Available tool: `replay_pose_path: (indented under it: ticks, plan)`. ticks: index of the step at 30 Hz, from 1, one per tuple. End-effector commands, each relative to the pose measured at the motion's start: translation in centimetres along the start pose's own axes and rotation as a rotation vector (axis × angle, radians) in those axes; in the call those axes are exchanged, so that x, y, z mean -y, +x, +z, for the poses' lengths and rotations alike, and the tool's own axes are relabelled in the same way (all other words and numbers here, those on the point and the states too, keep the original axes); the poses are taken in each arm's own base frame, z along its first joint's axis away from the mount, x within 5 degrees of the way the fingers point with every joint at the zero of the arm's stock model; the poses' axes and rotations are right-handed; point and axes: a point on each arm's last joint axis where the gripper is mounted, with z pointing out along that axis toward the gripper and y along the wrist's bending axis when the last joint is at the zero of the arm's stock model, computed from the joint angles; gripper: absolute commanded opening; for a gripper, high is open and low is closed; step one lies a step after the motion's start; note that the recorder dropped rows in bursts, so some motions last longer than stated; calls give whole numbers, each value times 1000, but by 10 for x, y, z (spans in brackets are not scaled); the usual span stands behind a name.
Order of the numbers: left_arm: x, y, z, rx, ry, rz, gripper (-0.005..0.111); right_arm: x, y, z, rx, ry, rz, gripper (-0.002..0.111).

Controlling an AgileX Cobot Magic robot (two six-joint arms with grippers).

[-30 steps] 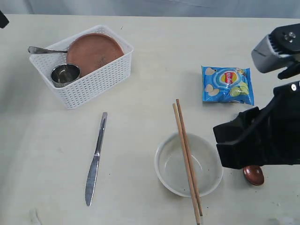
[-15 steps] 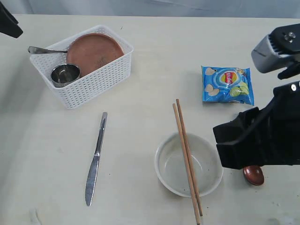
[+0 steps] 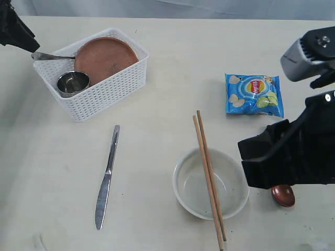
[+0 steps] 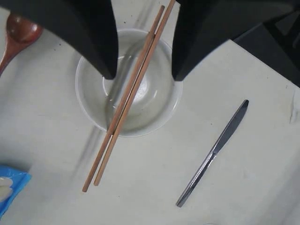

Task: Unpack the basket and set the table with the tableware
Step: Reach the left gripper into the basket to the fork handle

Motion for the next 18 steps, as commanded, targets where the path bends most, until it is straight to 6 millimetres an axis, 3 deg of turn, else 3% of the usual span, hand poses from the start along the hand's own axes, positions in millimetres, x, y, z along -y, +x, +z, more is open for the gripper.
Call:
replay_pose_path:
  ticks: [1,18]
  plan:
    - [-1,1,15,0,28,-9,42,0,1,0,-1,-5,-1,37]
    - [-6,9,29,-23,44,-20,42,0,1,0,-1,-5,-1,37]
